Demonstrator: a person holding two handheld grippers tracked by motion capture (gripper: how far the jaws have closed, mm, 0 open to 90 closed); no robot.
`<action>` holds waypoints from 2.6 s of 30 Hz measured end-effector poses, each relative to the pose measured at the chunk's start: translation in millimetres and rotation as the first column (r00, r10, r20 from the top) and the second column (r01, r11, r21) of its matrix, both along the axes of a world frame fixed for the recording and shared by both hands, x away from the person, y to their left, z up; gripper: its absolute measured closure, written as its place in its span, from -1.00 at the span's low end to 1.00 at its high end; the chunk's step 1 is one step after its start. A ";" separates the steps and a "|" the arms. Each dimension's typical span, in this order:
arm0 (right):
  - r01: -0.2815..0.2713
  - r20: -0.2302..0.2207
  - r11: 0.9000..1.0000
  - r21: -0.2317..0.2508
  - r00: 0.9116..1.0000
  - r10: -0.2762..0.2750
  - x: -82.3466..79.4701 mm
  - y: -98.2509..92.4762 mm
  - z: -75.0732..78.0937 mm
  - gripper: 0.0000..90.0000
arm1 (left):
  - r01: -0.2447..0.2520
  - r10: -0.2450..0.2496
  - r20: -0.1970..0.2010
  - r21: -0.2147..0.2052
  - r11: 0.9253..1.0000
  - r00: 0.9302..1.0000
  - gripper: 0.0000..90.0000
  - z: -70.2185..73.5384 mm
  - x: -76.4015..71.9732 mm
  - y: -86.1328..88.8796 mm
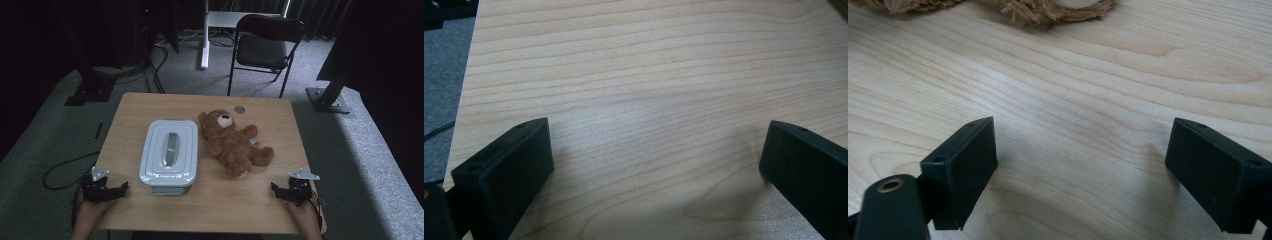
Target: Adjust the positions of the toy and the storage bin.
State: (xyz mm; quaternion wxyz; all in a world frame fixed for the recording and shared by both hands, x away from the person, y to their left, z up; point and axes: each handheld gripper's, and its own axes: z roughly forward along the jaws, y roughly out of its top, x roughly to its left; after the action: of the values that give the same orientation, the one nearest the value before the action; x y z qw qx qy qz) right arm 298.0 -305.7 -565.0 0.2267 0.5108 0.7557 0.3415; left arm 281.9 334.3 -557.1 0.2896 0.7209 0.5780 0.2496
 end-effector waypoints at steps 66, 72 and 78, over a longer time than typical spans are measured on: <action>-0.156 0.066 0.983 0.097 0.987 0.150 43.5 54.5 90.3 -0.71 | 0.023 -0.023 0.001 -0.002 1.000 1.000 -0.97 -0.1 -0.1 1.4; -0.184 0.078 0.977 0.104 0.981 0.177 55.9 66.8 100.9 -0.71 | 0.023 -0.023 0.001 -0.002 1.000 1.000 -0.97 -0.1 -0.1 1.4; -0.217 0.073 0.971 0.095 0.975 0.211 77.4 87.7 108.7 -0.71 | 0.023 -0.023 0.001 -0.002 1.000 1.000 -0.97 -0.1 -0.1 1.4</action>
State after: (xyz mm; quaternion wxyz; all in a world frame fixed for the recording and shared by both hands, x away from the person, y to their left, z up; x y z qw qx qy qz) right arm 375.4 -218.0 -456.3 0.1855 0.4264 0.7805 0.4179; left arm 281.8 335.7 -557.2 0.2935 0.7271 0.5699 0.2458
